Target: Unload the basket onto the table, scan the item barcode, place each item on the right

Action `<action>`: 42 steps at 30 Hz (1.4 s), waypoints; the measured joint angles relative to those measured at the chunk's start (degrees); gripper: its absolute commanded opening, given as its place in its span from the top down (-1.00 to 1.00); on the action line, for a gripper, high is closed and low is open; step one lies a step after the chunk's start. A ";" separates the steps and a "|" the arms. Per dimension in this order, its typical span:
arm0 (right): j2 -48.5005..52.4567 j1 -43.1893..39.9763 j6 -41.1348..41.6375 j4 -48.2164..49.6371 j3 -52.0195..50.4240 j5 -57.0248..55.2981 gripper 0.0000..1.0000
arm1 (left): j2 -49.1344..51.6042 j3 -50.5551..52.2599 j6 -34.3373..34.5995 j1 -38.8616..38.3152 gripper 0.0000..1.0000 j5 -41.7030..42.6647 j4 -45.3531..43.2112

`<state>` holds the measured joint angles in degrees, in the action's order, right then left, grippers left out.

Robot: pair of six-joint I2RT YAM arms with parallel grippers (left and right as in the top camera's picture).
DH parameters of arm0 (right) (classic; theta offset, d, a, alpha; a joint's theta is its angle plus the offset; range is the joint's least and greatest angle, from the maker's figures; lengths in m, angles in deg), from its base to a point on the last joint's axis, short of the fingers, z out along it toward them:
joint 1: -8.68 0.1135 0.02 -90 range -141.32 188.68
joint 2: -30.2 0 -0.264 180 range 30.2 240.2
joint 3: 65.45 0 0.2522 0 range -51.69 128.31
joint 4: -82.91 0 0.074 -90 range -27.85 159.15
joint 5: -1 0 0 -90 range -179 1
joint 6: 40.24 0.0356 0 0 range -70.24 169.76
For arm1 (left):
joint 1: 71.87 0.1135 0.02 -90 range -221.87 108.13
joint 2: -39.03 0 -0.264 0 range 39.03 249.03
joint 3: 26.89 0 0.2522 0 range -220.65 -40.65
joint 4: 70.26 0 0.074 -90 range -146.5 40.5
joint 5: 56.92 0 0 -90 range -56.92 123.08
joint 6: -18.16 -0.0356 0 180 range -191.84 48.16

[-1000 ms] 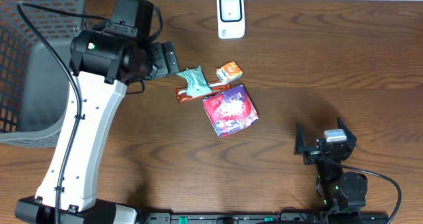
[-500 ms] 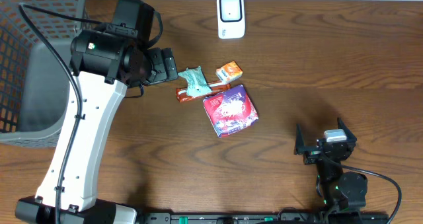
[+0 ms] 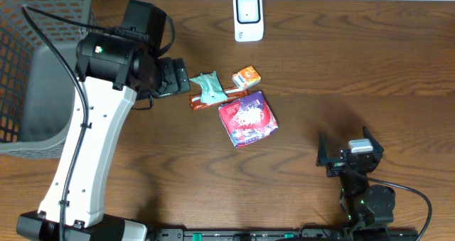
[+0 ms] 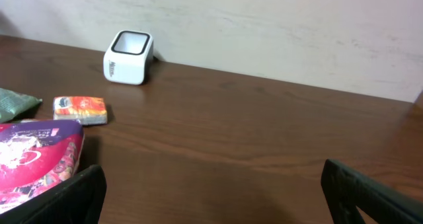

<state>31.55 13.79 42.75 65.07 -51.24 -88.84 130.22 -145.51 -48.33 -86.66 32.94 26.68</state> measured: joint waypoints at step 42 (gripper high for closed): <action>0.00 0.00 0.00 0.00 0.00 0.00 -0.99 | 0.17 8.85 -0.02 0.20 -0.96 3.91 6.43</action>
<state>31.55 13.79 42.75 65.07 -51.24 -88.84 130.40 -136.66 -48.35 -86.46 36.85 33.11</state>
